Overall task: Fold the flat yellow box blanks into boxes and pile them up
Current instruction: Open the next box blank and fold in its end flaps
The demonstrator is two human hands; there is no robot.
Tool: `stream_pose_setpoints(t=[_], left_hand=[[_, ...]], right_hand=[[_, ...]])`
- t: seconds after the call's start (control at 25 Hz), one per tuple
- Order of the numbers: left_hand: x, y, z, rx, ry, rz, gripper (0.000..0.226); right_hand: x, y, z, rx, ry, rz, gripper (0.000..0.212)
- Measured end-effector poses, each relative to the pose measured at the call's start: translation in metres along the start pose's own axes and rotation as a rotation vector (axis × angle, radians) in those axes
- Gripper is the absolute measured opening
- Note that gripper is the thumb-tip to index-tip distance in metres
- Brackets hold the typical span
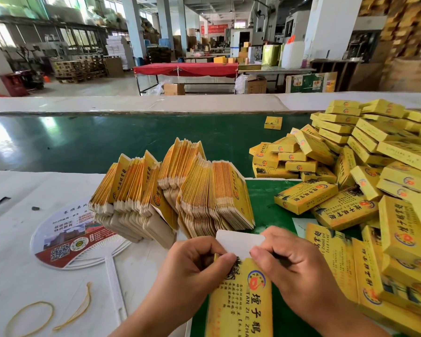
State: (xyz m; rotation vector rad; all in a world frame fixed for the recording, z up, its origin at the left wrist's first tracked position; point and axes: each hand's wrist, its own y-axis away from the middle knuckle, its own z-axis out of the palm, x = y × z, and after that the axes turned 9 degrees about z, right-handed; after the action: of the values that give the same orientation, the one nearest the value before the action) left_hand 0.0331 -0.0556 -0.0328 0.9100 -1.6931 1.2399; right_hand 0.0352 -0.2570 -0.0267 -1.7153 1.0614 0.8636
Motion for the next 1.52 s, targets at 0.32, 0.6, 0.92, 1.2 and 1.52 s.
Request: stream_pose_setpoints(t=[0.32, 0.6, 0.92, 1.2, 1.52], left_hand=[[0.0051, -0.004, 0.0024, 0.166, 0.148, 0.022, 0.024], [0.0076, -0.0057, 0.0001, 0.121, 0.382, -0.002, 0.037], [0.0001, -0.0057, -0.0029, 0.112, 0.223, 0.059, 0.006], [0.0017, -0.0061, -0.002, 0.119, 0.172, -0.039, 0.035], [0.007, -0.0028, 0.0051, 0.145, 0.091, -0.051, 0.017]], right_hand=[[-0.0021, 0.0012, -0.0032, -0.051, -0.326, 0.24, 0.029], [-0.0032, -0.0003, -0.0017, -0.206, -0.519, 0.437, 0.033], [-0.0041, 0.0009, -0.0035, -0.105, -0.444, 0.366, 0.02], [-0.0039, 0.0009, 0.0, -0.069, -0.359, 0.322, 0.021], [-0.0021, 0.0005, -0.0001, -0.082, -0.308, 0.334, 0.022]])
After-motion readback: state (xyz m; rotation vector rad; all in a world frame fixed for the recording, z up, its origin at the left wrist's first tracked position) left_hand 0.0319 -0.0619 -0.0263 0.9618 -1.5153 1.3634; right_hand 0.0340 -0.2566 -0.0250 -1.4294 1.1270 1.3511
